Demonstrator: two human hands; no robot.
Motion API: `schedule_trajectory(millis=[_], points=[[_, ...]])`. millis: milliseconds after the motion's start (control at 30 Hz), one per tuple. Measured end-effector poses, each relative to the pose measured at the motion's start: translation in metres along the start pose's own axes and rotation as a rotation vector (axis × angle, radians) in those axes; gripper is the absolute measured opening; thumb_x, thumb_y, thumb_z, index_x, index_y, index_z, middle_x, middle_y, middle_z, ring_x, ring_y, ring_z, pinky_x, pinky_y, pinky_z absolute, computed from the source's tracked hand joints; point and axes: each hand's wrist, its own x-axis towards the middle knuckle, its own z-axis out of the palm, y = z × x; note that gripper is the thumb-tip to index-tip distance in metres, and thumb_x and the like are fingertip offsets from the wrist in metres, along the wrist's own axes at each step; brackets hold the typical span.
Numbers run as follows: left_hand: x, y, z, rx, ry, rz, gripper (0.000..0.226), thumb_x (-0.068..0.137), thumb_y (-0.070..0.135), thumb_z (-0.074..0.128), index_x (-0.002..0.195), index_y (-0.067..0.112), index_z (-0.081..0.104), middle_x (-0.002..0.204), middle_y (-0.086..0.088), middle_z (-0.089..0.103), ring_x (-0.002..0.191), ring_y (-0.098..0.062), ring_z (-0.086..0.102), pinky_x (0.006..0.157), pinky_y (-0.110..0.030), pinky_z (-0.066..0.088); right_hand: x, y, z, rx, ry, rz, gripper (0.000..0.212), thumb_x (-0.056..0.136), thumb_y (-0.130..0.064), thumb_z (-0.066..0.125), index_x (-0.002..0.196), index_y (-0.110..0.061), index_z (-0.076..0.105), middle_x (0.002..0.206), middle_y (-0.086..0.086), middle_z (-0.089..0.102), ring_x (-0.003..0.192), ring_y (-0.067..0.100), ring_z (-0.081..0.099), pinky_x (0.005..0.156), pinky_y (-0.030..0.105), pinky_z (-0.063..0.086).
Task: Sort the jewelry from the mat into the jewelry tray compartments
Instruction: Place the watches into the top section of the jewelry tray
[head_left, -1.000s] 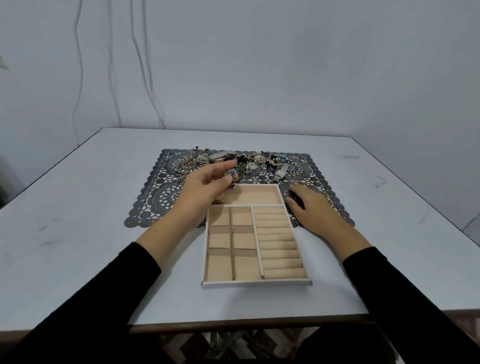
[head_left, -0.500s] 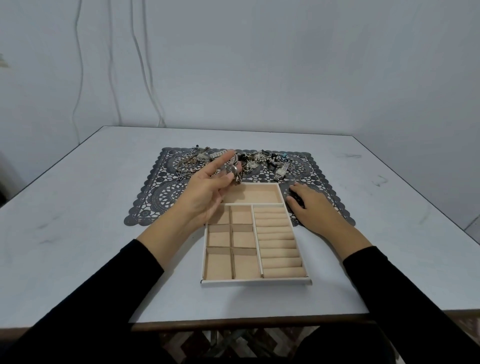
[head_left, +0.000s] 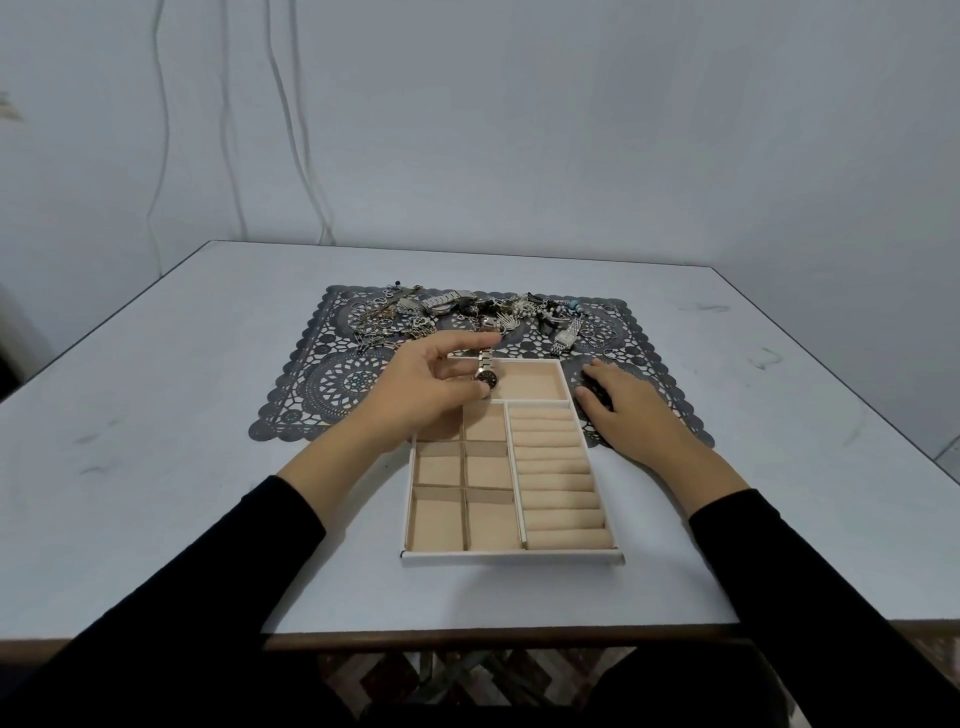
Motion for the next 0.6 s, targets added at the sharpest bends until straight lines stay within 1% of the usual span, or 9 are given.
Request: schedule_trajectory(millis=[33, 100, 167, 233, 267, 367, 500, 567, 600], points=[[0.0, -0.001, -0.001, 0.007, -0.006, -0.003, 0.049, 0.082, -0.013, 0.066, 0.123, 0.012, 0.063, 0.061, 0.017, 0.068, 0.065, 0.008, 0.063, 0.068, -0.01, 0.048, 0.0, 0.0, 0.0, 0.002, 0.001, 0.0, 0.048, 0.1, -0.033, 0.043, 0.143, -0.011, 0.04, 0.152, 0.007, 0.035, 0.141, 0.019, 0.029, 0.112, 0.028, 0.023], [0.001, -0.001, -0.003, 0.04, 0.002, -0.002, 0.044, 0.083, -0.008, 0.069, 0.12, 0.016, 0.066, 0.066, 0.016, 0.07, 0.069, 0.006, 0.065, 0.071, -0.012, 0.05, 0.0, -0.001, 0.0, 0.0, 0.005, -0.003, 0.048, 0.1, -0.032, 0.043, 0.142, -0.01, 0.041, 0.151, 0.007, 0.036, 0.141, 0.019, 0.03, 0.112, 0.027, 0.023], [0.003, -0.004, -0.005, 0.056, 0.034, -0.003, 0.039, 0.084, -0.003, 0.07, 0.116, 0.019, 0.069, 0.081, 0.011, 0.075, 0.078, 0.0, 0.07, 0.077, -0.019, 0.055, 0.0, -0.001, 0.0, -0.005, 0.009, -0.007, 0.048, 0.1, -0.032, 0.044, 0.142, -0.01, 0.041, 0.151, 0.008, 0.036, 0.141, 0.019, 0.03, 0.111, 0.026, 0.022], [0.005, -0.007, -0.005, 0.063, 0.069, -0.01, 0.036, 0.085, -0.002, 0.069, 0.114, 0.019, 0.07, 0.098, 0.005, 0.076, 0.088, -0.008, 0.072, 0.085, -0.028, 0.057, 0.0, -0.001, 0.0, -0.005, 0.012, -0.009, 0.047, 0.1, -0.031, 0.044, 0.142, -0.01, 0.042, 0.151, 0.008, 0.037, 0.141, 0.018, 0.03, 0.111, 0.025, 0.022], [0.006, -0.007, -0.005, 0.071, 0.078, -0.015, 0.036, 0.085, -0.002, 0.069, 0.114, 0.02, 0.07, 0.102, 0.002, 0.075, 0.092, -0.01, 0.072, 0.088, -0.031, 0.057, 0.0, -0.001, 0.0, -0.003, 0.013, -0.009, 0.047, 0.1, -0.031, 0.044, 0.142, -0.009, 0.042, 0.15, 0.008, 0.038, 0.141, 0.018, 0.03, 0.111, 0.026, 0.022], [0.009, -0.008, -0.006, 0.075, 0.085, -0.014, 0.035, 0.084, 0.0, 0.07, 0.112, 0.021, 0.071, 0.104, 0.003, 0.074, 0.094, -0.01, 0.072, 0.088, -0.029, 0.057, 0.001, 0.0, 0.0, 0.003, 0.016, -0.01, 0.047, 0.099, -0.031, 0.045, 0.141, -0.009, 0.043, 0.15, 0.009, 0.039, 0.14, 0.019, 0.032, 0.111, 0.027, 0.023], [0.013, -0.008, -0.009, 0.058, 0.107, -0.008, 0.037, 0.084, -0.003, 0.07, 0.107, 0.025, 0.07, 0.096, 0.019, 0.07, 0.091, -0.005, 0.072, 0.087, -0.026, 0.057, 0.001, 0.0, 0.0, -0.006, 0.013, -0.012, 0.047, 0.099, -0.031, 0.044, 0.141, -0.009, 0.042, 0.15, 0.009, 0.039, 0.14, 0.019, 0.032, 0.112, 0.028, 0.023], [0.014, -0.01, -0.01, 0.09, 0.106, -0.008, 0.037, 0.084, -0.002, 0.07, 0.105, 0.028, 0.07, 0.099, 0.013, 0.071, 0.09, -0.002, 0.071, 0.085, -0.024, 0.057, 0.001, 0.0, 0.0, -0.009, 0.012, -0.012, 0.047, 0.099, -0.031, 0.044, 0.141, -0.009, 0.042, 0.15, 0.009, 0.039, 0.14, 0.019, 0.033, 0.111, 0.027, 0.023], [0.014, -0.011, -0.01, 0.117, 0.104, -0.003, 0.037, 0.084, -0.001, 0.071, 0.105, 0.029, 0.071, 0.105, 0.009, 0.071, 0.092, -0.001, 0.07, 0.086, -0.023, 0.057, 0.001, 0.0, 0.0, -0.01, 0.011, -0.012, 0.047, 0.099, -0.032, 0.044, 0.141, -0.009, 0.042, 0.15, 0.009, 0.039, 0.14, 0.019, 0.033, 0.111, 0.027, 0.024]])
